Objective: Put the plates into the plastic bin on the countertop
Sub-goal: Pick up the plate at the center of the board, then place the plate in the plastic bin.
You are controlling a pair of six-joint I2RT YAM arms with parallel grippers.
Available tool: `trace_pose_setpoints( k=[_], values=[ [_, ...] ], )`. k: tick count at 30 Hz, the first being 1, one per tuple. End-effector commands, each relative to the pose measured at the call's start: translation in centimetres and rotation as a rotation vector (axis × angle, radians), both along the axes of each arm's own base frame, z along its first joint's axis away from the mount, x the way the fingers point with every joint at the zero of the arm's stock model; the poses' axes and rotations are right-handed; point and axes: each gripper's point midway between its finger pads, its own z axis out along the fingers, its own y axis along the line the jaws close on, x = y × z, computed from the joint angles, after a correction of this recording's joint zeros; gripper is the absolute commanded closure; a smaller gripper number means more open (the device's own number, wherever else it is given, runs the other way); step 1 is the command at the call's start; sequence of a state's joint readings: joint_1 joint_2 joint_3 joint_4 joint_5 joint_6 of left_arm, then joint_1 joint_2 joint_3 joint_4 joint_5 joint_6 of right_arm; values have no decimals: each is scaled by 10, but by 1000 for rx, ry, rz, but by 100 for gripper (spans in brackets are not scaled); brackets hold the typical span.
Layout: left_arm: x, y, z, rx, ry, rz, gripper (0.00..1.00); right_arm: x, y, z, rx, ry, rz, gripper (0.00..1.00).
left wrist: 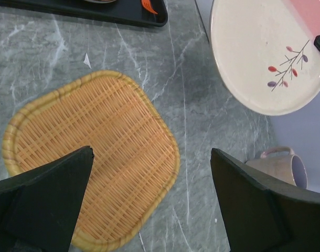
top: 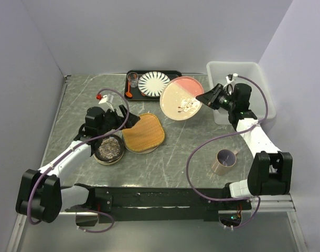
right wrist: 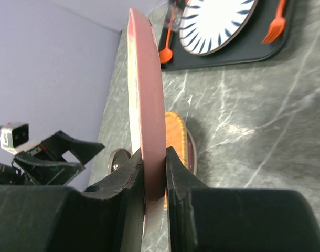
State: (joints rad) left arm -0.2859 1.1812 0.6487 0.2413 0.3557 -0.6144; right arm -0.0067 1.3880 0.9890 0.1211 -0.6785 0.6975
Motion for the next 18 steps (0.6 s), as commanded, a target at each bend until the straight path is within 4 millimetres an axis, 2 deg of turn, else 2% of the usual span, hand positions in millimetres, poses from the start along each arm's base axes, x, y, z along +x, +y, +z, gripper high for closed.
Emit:
trace_pose_setpoints(
  k=[1,12,18],
  values=[
    [0,-6,14,-24,-39,-30,1,3,-16,51,28,-160,-39,100],
    [-2,-9,11,-35,-38,-50,1,36,-87,32,63,-99,-256,100],
    [-2,-9,7,-29,-34,-53,1,47,-109,29,123,-91,-308,100]
  ],
)
